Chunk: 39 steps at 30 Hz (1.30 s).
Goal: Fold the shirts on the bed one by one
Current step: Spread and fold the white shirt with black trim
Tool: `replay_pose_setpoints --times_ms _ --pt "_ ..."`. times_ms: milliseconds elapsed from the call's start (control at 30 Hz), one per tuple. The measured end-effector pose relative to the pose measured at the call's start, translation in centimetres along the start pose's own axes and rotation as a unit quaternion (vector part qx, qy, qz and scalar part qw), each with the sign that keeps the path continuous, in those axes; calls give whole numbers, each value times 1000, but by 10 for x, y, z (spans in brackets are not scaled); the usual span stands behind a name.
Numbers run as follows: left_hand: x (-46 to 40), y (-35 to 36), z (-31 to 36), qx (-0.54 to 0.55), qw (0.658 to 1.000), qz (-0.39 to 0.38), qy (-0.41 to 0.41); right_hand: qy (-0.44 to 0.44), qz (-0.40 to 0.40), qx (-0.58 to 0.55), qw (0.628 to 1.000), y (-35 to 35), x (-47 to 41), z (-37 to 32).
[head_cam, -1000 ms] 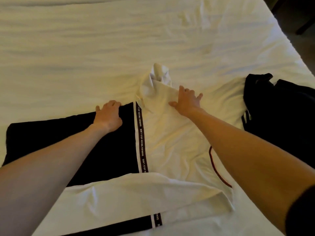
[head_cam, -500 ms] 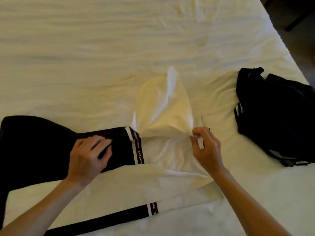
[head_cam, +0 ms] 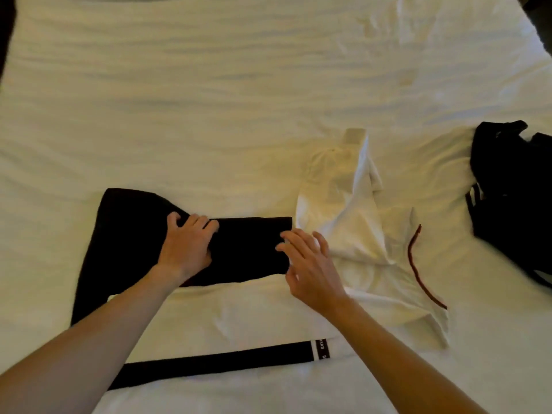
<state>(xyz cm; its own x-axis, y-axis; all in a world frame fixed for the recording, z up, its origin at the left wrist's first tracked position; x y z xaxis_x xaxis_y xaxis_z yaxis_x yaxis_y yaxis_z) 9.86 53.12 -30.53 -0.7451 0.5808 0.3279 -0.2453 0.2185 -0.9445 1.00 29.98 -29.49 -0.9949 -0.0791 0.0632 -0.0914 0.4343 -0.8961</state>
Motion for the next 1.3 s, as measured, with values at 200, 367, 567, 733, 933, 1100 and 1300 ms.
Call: replay_pose_setpoints --times_ms 200,367,567,733,933,1100,1300 --pt "13 -27 -84 -166 981 -94 -47 -13 -139 191 972 31 -45 -13" --pt "57 -48 -113 -149 987 58 -29 -71 -43 134 987 -3 -46 -15" --pt "133 1 -109 -73 990 106 -54 -49 -7 104 993 -6 -16 -10" --pt "171 31 -119 13 980 -51 -192 -29 -37 116 992 13 -3 -8" --pt "150 18 -97 62 917 -191 -346 -37 -8 30 999 12 21 -6" --pt "32 -50 8 185 959 32 -213 85 66 -25 994 -12 21 41" --pt "-98 -63 118 524 822 107 -195 362 88 -55 926 -31 28 132"
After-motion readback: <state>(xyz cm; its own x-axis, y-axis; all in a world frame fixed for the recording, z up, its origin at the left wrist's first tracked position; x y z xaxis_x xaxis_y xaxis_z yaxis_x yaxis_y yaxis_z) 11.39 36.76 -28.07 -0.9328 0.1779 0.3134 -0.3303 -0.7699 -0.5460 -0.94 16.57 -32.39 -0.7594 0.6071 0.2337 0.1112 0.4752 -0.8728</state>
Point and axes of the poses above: each hand's wrist, its own x-axis away from the middle knuckle, its own y-axis out of the palm, z = x × y, the point moved 5 cm from there along -x, towards the middle knuckle, and after that the axes turned 12 degrees about y, right-handed, at the moved point
